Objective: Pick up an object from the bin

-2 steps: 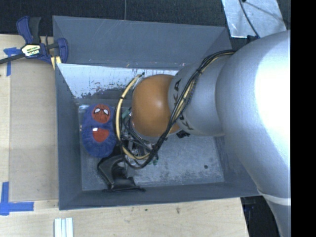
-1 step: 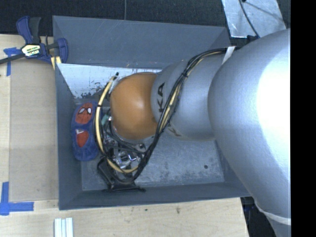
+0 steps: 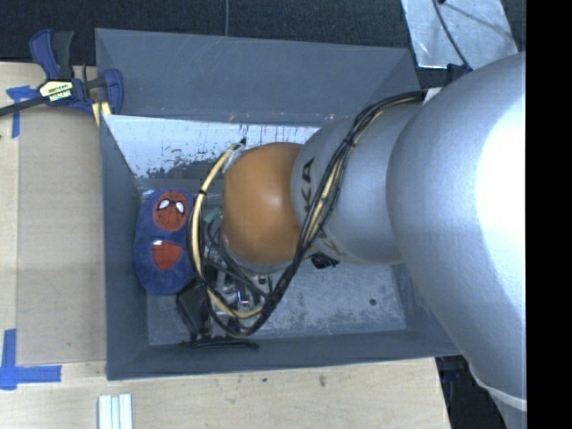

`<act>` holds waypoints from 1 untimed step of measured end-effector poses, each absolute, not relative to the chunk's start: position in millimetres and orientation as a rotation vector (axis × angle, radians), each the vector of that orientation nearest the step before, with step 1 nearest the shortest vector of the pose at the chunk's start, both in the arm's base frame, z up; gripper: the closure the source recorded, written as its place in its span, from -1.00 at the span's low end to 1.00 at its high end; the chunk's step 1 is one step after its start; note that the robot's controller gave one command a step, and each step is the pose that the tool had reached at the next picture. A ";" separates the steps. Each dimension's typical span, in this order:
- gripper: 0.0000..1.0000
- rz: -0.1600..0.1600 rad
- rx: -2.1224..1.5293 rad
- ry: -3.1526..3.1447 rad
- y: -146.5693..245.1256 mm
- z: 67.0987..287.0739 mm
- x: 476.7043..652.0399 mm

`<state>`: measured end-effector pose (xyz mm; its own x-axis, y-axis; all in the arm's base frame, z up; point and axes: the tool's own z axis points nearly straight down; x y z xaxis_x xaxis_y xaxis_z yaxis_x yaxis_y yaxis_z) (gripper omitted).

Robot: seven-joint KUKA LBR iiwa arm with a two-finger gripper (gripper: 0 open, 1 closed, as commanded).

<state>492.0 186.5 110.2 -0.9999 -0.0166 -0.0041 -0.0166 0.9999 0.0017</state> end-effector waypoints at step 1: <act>-1.00 -0.003 0.782 3.047 185.1 69.7 501.2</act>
Offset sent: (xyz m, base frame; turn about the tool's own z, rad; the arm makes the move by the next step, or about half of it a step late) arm 0.0096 -0.0011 -0.0402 0.5207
